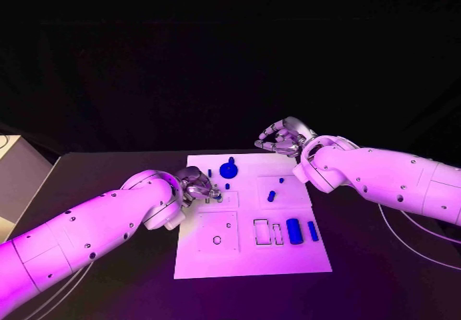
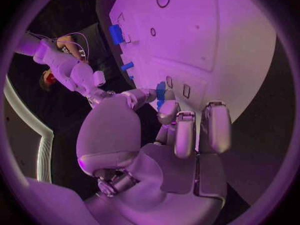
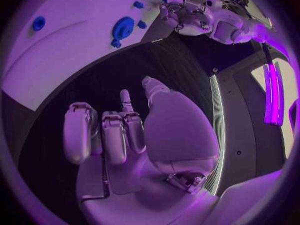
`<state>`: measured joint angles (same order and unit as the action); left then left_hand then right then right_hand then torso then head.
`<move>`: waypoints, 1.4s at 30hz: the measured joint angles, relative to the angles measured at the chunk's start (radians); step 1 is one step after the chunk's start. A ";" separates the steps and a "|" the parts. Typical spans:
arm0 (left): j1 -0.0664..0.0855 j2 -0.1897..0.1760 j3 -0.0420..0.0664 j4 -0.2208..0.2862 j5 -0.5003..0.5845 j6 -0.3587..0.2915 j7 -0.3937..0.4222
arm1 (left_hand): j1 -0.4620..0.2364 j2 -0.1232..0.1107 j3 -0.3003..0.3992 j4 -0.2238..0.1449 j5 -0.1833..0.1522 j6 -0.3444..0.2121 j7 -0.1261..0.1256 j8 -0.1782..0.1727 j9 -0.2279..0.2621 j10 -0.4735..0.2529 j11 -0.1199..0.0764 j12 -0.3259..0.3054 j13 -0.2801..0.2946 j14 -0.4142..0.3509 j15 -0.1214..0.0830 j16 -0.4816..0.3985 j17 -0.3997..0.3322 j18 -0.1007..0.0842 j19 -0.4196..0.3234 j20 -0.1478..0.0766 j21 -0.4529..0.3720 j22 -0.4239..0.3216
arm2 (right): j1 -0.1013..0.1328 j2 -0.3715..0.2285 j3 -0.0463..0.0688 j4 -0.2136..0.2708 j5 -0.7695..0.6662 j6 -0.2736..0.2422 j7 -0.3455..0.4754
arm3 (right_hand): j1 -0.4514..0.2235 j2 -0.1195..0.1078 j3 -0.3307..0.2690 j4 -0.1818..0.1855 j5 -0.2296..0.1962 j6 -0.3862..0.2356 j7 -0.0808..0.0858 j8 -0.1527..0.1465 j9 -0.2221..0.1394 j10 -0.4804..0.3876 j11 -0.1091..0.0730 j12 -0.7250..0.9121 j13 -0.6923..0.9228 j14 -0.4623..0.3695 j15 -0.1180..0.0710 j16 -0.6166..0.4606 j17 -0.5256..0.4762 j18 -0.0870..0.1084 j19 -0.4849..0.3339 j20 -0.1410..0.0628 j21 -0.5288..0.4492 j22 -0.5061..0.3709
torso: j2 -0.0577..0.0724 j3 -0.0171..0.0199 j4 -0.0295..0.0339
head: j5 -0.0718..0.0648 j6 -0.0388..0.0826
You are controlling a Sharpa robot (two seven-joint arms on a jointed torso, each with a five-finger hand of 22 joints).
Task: Assemble the parts on the task board
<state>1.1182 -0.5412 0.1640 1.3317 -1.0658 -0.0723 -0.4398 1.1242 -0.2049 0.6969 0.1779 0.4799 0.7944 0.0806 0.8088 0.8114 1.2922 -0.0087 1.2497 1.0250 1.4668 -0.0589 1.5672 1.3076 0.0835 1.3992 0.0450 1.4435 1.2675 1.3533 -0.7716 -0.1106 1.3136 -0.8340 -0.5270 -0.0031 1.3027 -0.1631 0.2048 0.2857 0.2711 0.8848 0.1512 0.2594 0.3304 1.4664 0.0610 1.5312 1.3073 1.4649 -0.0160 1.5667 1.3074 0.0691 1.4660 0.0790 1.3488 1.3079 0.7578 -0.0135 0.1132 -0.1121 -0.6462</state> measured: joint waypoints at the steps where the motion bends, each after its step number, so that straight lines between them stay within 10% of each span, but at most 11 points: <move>1: 0.000 0.001 0.000 0.001 -0.002 0.000 0.000 | 0.000 0.000 -0.001 -0.001 0.000 0.000 0.000 0.000 0.000 0.000 0.000 0.000 0.001 0.000 0.000 0.000 0.000 0.000 0.000 0.000 0.000 0.000 | 0.000 0.000 0.000 0.000 0.000 0.000 0.000 | 0.000 0.000 0.000 0.000 0.000 0.000 0.000 0.000 0.000 0.000 0.000 0.000 0.000 0.000 0.000 0.000 0.000 0.000 0.000 0.000 0.000 0.000 | 0.000 0.0000 -0.0001 | 0.000 0.000; 42: 0.004 0.034 -0.011 -0.030 -0.074 0.037 -0.029 | 0.003 0.003 -0.001 -0.001 0.000 0.001 0.001 -0.003 0.004 0.004 -0.004 0.000 0.001 0.000 0.000 0.000 0.000 0.000 0.000 0.000 0.000 0.004 | 0.000 0.005 0.000 -0.006 -0.004 0.004 -0.001 | -0.004 -0.004 0.000 0.000 0.004 0.000 0.000 0.000 0.000 0.000 0.000 0.000 0.000 0.000 0.000 0.000 0.000 0.000 0.000 0.000 0.000 -0.001 | 0.000 -0.0013 0.0005 | 0.004 -0.008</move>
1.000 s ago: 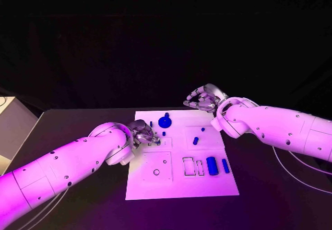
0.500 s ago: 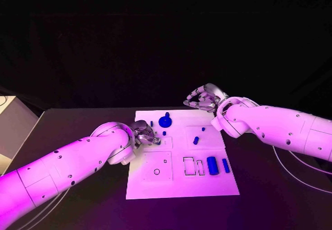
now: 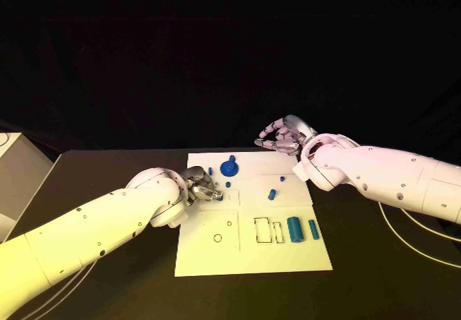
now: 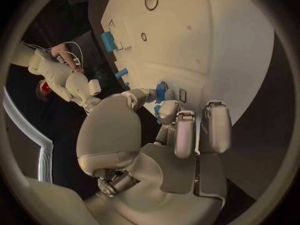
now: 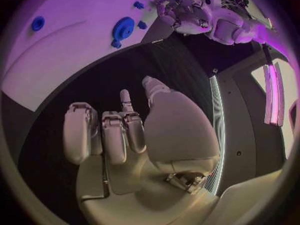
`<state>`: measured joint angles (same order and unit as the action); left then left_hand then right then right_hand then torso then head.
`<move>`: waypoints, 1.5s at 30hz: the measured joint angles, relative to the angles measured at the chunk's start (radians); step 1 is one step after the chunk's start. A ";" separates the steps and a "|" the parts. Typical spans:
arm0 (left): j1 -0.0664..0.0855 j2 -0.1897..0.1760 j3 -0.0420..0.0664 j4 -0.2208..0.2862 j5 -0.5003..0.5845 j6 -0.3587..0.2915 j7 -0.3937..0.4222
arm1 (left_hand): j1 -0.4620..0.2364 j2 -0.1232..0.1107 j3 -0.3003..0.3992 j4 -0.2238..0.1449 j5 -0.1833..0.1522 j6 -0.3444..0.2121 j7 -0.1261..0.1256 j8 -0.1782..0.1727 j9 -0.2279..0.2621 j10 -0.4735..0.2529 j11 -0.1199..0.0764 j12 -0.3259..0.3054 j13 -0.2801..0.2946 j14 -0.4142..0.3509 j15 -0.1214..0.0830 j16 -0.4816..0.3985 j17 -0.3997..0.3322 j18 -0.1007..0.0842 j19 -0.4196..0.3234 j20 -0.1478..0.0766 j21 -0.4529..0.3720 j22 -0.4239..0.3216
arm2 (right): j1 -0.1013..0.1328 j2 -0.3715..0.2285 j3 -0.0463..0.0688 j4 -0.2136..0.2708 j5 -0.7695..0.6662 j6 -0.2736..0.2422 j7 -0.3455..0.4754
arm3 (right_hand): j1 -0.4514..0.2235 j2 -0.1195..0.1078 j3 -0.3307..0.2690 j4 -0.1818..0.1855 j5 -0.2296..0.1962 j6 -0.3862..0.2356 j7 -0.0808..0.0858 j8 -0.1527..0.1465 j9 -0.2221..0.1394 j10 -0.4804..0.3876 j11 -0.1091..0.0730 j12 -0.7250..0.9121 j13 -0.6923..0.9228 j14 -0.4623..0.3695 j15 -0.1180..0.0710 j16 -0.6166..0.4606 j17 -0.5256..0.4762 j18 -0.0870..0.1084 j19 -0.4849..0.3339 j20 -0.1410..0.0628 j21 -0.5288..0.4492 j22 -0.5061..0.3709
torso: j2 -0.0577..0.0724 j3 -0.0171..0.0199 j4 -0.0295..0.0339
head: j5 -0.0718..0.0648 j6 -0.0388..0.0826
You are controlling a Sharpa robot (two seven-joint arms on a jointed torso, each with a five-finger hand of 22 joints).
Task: Assemble the parts on the task board
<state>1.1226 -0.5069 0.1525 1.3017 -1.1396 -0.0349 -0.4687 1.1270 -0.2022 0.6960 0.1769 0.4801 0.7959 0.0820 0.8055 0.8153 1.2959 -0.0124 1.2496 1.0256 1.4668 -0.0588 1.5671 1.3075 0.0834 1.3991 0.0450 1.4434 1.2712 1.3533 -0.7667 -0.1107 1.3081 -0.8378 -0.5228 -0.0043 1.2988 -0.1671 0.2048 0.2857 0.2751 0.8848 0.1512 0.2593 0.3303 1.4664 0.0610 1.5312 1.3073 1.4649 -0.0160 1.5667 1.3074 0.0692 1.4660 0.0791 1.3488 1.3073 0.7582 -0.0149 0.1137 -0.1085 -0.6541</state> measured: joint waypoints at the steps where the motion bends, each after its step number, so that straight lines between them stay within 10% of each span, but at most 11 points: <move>1: 0.000 0.000 0.000 0.000 -0.002 0.001 -0.001 | 0.000 0.000 0.000 0.000 0.000 0.000 0.000 0.000 0.000 0.000 0.000 0.000 0.000 0.000 0.000 0.000 0.000 0.000 0.000 0.000 0.000 0.000 | 0.000 0.000 0.000 0.000 0.000 0.000 0.000 | 0.000 0.000 0.000 0.000 0.000 0.000 0.000 0.000 0.000 0.000 0.000 0.000 0.000 0.000 0.000 0.000 0.000 0.000 0.000 0.000 0.000 0.000 | 0.000 0.0000 0.0001 | 0.000 0.000; 45: 0.004 0.019 0.002 -0.009 -0.047 0.029 -0.020 | -0.004 -0.004 0.008 0.006 0.006 0.015 0.000 0.000 0.013 0.008 0.000 0.000 0.005 0.000 -0.007 0.000 0.000 -0.015 0.011 -0.004 0.004 0.013 | 0.000 0.003 0.000 -0.004 -0.001 0.002 0.000 | 0.000 0.000 0.000 0.000 0.000 0.000 0.000 0.000 0.000 0.000 0.000 0.000 0.000 0.000 0.000 0.000 0.000 0.000 0.000 0.000 0.000 0.000 | 0.000 0.0013 -0.0003 | -0.004 -0.004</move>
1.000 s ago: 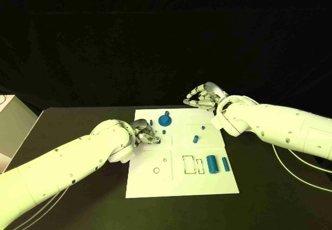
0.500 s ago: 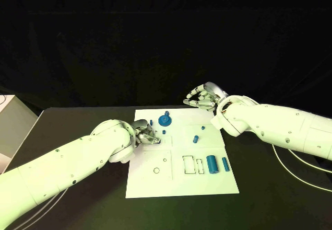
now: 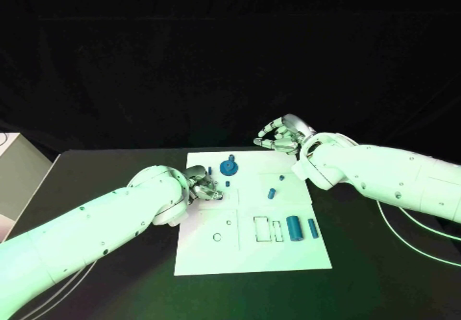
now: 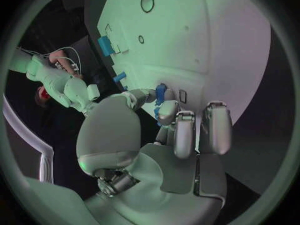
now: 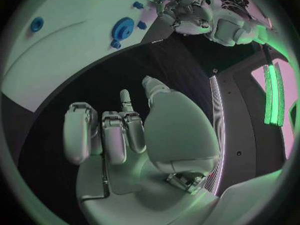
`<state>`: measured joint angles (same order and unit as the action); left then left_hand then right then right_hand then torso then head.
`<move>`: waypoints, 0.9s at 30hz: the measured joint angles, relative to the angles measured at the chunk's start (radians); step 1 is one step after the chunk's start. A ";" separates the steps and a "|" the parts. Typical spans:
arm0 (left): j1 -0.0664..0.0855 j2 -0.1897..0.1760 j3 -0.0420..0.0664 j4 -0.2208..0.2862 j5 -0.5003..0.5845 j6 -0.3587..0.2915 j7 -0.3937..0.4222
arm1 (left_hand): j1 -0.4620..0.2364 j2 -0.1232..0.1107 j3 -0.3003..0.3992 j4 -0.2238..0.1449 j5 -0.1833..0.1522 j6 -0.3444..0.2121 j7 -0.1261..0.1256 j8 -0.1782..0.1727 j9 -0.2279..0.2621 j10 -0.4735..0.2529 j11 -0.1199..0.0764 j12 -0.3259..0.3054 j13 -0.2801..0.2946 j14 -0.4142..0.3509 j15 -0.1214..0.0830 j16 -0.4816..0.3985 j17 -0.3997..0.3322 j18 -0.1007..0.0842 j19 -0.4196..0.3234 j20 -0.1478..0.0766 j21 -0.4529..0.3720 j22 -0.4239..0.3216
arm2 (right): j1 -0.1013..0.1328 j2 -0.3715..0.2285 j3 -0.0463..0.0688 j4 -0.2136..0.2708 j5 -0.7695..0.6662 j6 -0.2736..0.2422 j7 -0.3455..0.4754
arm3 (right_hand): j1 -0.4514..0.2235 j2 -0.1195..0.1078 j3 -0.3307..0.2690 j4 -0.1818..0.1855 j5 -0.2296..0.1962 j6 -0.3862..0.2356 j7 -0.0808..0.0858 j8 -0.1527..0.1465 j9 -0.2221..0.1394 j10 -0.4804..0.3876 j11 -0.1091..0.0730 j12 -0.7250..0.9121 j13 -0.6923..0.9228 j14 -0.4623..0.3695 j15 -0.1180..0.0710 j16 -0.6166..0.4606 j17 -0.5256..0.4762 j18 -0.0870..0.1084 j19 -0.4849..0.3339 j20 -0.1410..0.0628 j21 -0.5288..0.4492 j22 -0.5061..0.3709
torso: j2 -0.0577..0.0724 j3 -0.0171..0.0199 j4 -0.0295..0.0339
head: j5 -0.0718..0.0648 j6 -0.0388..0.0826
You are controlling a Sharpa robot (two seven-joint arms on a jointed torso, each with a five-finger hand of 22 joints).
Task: Assemble the parts on the task board
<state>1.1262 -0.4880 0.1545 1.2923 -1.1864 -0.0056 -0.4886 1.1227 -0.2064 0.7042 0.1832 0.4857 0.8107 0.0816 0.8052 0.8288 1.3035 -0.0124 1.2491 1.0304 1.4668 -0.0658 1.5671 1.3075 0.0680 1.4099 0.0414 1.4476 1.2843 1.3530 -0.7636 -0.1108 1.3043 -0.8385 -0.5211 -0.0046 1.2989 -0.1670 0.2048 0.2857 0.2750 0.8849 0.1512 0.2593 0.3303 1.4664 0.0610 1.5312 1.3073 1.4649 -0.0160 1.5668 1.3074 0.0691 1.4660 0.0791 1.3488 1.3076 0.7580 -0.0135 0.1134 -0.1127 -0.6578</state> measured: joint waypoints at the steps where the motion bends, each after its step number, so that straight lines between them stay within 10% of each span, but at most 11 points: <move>1: 0.000 0.002 0.000 -0.002 0.000 0.000 0.000 | 0.000 0.000 0.000 0.000 0.000 0.000 0.000 0.000 0.000 0.000 0.000 0.000 0.000 0.000 0.000 0.000 0.000 0.000 0.000 0.000 0.000 0.000 | 0.000 0.000 0.000 0.000 0.000 0.000 0.000 | 0.000 0.000 0.000 0.000 0.000 0.000 0.000 0.000 0.000 0.000 0.000 0.000 0.000 0.000 0.000 0.000 0.000 0.000 0.000 0.000 0.000 0.000 | 0.000 0.0000 0.0000 | 0.000 0.000; 27: 0.005 0.026 0.002 -0.032 0.006 0.020 0.000 | -0.016 -0.016 -0.018 -0.021 -0.017 0.021 -0.014 -0.002 0.024 0.021 -0.014 0.005 0.011 -0.003 -0.011 0.000 0.000 0.000 0.005 -0.005 0.000 0.001 | -0.001 0.001 0.000 -0.001 0.000 0.001 0.000 | 0.000 0.000 0.000 0.000 0.000 0.000 0.000 0.004 0.000 0.000 0.000 0.000 0.000 0.000 0.000 0.000 0.000 0.000 0.000 0.000 0.000 0.000 | 0.000 -0.0014 0.0007 | 0.001 -0.003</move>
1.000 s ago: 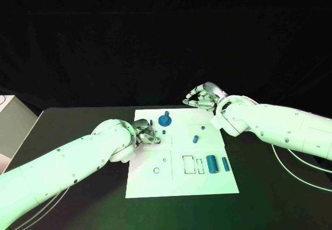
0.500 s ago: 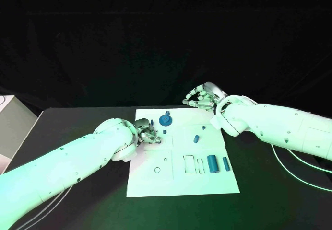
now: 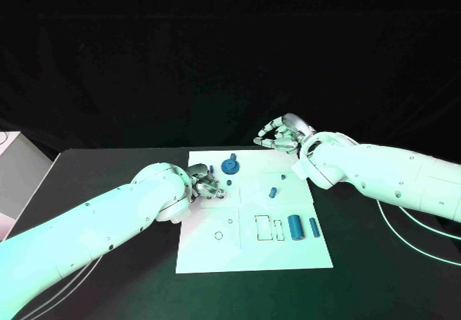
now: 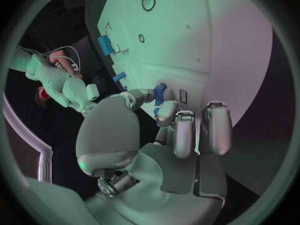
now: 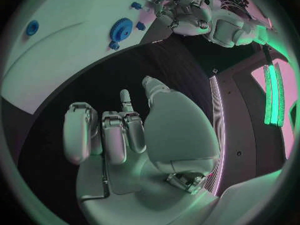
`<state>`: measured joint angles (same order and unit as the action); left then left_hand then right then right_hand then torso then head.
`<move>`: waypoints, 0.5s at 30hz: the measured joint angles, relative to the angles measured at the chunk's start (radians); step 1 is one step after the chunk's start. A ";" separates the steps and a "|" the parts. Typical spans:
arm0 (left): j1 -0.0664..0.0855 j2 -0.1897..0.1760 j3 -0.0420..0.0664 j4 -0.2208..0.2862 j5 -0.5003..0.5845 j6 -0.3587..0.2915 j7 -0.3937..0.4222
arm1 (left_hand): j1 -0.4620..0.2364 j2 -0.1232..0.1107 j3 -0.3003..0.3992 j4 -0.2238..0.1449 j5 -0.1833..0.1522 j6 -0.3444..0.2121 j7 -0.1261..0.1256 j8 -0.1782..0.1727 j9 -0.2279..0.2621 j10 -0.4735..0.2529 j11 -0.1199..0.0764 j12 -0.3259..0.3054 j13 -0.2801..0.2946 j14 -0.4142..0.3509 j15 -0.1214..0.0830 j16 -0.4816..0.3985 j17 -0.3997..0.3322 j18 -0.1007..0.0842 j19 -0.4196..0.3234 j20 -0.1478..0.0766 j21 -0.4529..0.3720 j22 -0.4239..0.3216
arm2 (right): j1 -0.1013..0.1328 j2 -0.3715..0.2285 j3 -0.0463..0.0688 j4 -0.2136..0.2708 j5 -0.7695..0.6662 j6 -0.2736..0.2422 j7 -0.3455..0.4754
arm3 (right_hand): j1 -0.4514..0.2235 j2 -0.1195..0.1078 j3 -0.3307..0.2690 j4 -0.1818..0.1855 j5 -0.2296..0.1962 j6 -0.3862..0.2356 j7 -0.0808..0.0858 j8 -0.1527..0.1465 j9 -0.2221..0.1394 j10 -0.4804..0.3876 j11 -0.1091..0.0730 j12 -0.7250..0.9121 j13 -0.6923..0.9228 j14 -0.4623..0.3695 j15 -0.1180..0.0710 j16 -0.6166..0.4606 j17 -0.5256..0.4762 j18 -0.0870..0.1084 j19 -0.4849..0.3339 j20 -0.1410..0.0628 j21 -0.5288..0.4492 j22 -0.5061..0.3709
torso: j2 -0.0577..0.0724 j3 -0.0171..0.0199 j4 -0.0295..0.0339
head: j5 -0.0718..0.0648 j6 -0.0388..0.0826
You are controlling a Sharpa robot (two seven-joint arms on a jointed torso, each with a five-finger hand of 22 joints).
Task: Assemble the parts on the task board
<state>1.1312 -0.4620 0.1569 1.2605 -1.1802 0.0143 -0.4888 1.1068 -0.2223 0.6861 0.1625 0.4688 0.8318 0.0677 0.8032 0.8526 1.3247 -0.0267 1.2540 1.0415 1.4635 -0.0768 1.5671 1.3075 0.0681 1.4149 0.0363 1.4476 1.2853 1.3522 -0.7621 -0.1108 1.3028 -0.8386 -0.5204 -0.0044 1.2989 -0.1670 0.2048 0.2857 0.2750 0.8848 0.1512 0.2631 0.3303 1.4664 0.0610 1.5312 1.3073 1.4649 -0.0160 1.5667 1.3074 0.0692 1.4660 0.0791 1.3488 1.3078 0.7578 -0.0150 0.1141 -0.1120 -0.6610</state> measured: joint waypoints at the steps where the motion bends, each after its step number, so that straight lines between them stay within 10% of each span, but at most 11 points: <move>1: 0.000 0.000 0.000 0.000 0.000 0.000 0.000 | -0.001 -0.001 -0.002 -0.002 0.000 0.000 0.000 -0.002 0.001 0.003 -0.003 0.000 0.000 0.000 0.000 0.000 0.000 0.000 0.002 -0.002 0.000 0.000 | 0.000 0.000 0.000 0.000 0.000 0.000 0.000 | 0.000 0.000 0.000 0.000 0.000 0.000 0.000 0.000 0.000 0.000 0.000 0.000 0.000 0.000 0.000 0.000 0.000 0.000 0.000 0.000 0.000 0.000 | 0.000 0.0000 0.0000 | 0.000 0.000; 15: 0.001 0.002 0.000 -0.001 0.001 -0.001 -0.001 | 0.005 0.005 -0.019 -0.020 0.000 0.002 -0.005 -0.016 0.003 0.003 -0.003 0.000 0.001 0.004 -0.004 0.000 0.000 0.000 0.002 -0.002 0.000 0.000 | -0.002 0.001 0.000 -0.001 0.000 0.001 0.000 | 0.000 0.000 0.000 0.000 0.004 0.000 0.000 0.000 0.000 0.000 0.000 0.000 0.000 0.000 0.000 0.000 0.000 0.000 0.000 0.000 0.000 0.000 | 0.000 0.0001 0.0000 | -0.001 0.000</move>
<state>1.1318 -0.4603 0.1573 1.2596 -1.1795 0.0138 -0.4896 1.1114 -0.2176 0.6666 0.1430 0.4685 0.8336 0.0623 0.7875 0.8552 1.3281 -0.0301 1.2540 1.0425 1.4670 -0.0806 1.5671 1.3075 0.0681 1.4171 0.0341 1.4475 1.2852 1.3505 -0.7613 -0.1108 1.3023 -0.8388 -0.5198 -0.0042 1.2989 -0.1670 0.2048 0.2857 0.2789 0.8849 0.1512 0.2630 0.3303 1.4664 0.0610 1.5312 1.3073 1.4649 -0.0160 1.5667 1.3074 0.0692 1.4660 0.0790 1.3488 1.3080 0.7577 -0.0149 0.1141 -0.1131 -0.6609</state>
